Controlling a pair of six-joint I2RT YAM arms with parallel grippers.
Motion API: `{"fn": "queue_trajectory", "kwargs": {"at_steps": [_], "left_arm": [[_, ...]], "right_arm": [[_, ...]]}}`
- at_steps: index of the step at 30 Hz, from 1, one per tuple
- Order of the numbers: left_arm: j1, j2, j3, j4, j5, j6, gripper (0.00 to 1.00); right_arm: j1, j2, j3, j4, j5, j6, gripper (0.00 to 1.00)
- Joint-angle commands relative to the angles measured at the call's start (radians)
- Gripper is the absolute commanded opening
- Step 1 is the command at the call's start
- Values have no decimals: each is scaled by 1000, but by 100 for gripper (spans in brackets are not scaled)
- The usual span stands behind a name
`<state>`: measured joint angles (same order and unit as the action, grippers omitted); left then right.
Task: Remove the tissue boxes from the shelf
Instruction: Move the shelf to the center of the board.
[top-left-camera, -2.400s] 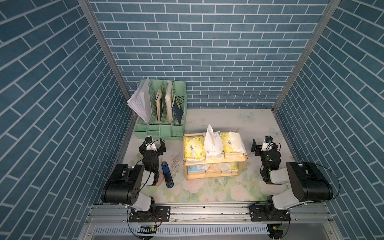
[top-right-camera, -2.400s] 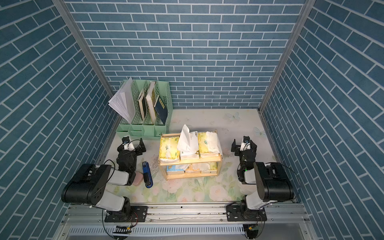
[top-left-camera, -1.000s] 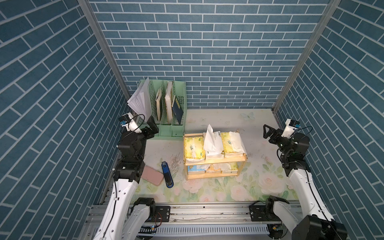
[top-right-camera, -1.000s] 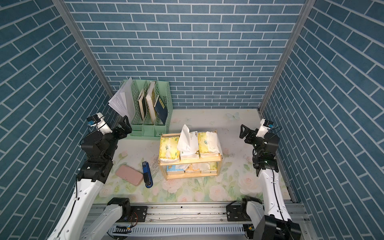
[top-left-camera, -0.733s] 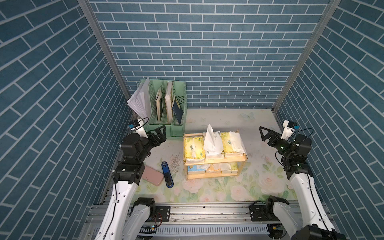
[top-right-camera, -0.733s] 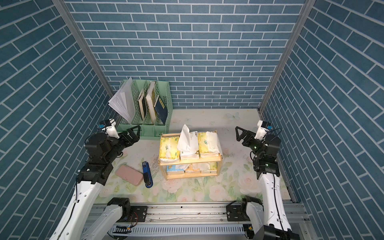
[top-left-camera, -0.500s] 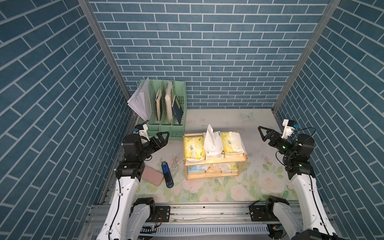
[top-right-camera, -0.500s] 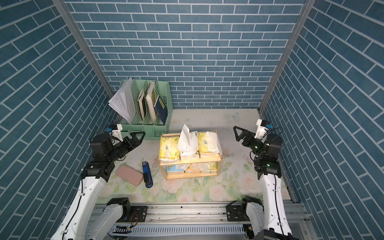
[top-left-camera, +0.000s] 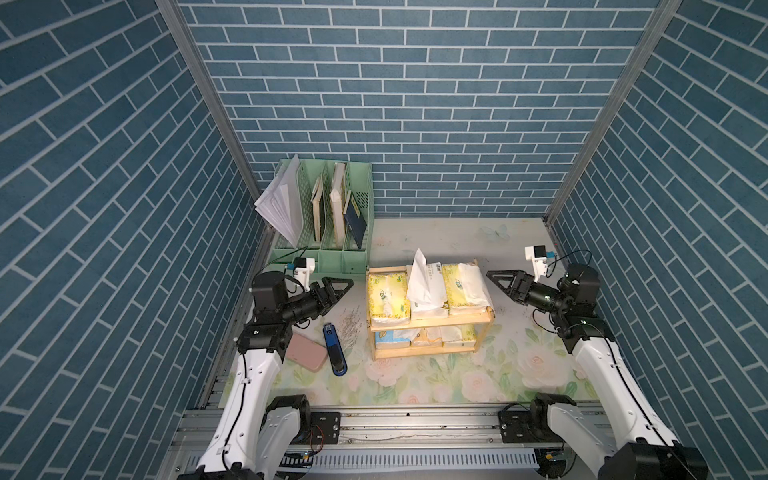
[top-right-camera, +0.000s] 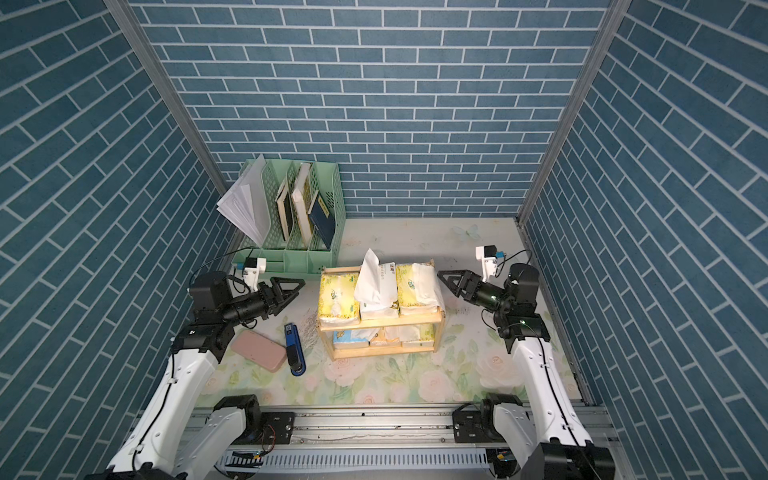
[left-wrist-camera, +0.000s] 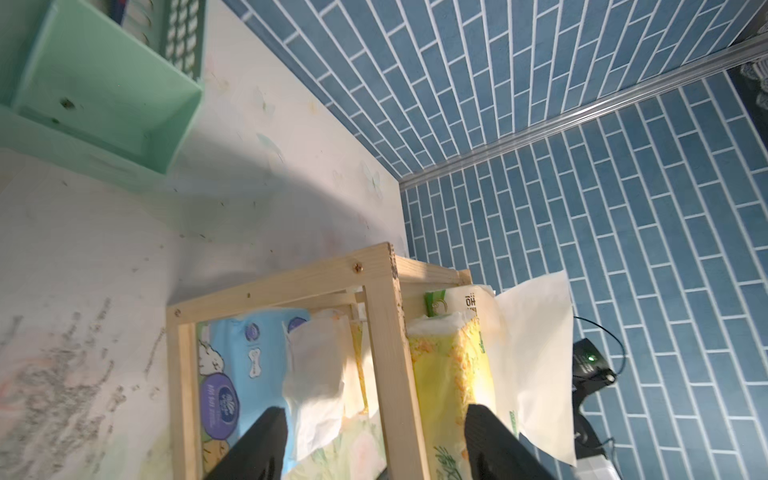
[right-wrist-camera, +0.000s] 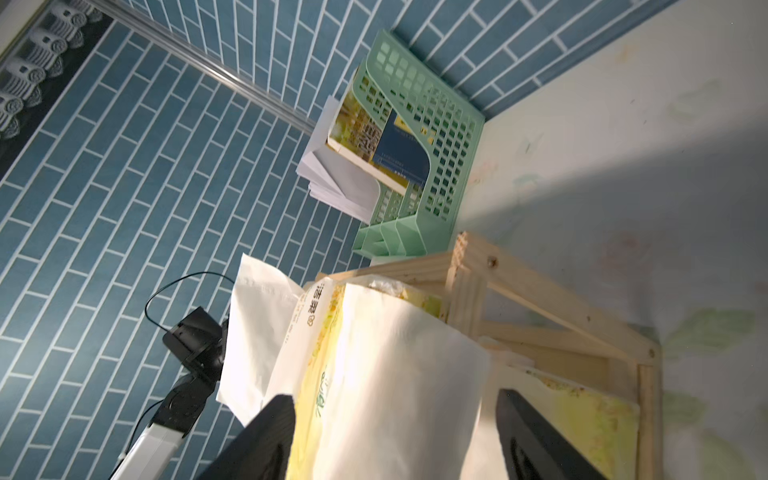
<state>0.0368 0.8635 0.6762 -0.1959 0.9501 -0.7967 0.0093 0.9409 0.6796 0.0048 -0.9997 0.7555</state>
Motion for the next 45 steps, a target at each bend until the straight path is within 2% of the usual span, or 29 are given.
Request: {"fn": "queue_trajectory", "kwargs": {"at_steps": [1, 5, 9, 15, 22, 31, 36, 40, 45], "left_arm": [[-23, 6, 7, 34, 61, -7, 65], [-43, 26, -4, 39, 46, -11, 54], [-65, 44, -21, 64, 18, -34, 54], [-150, 83, -15, 118, -4, -53, 54], [-167, 109, -3, 131, -18, -48, 50], [-188, 133, -11, 148, -40, -44, 40], [-212, 154, -8, 170, -49, -50, 33], [-228, 175, 12, 183, -59, -50, 28], [-249, 212, 42, 205, -69, -50, 25]], "right_arm": [[7, 2, -8, -17, -12, 11, 78], [6, 8, -9, -25, 14, 9, 74], [7, 24, 45, -189, 119, -80, 69], [6, 42, 36, -200, 83, -74, 58], [6, 27, 32, -200, 72, -67, 57], [9, 15, 37, -189, 47, -41, 56], [21, 27, 32, -181, 30, -24, 48], [33, 37, 36, -170, 25, -15, 45], [58, 56, 37, -124, 22, 17, 39]]}}
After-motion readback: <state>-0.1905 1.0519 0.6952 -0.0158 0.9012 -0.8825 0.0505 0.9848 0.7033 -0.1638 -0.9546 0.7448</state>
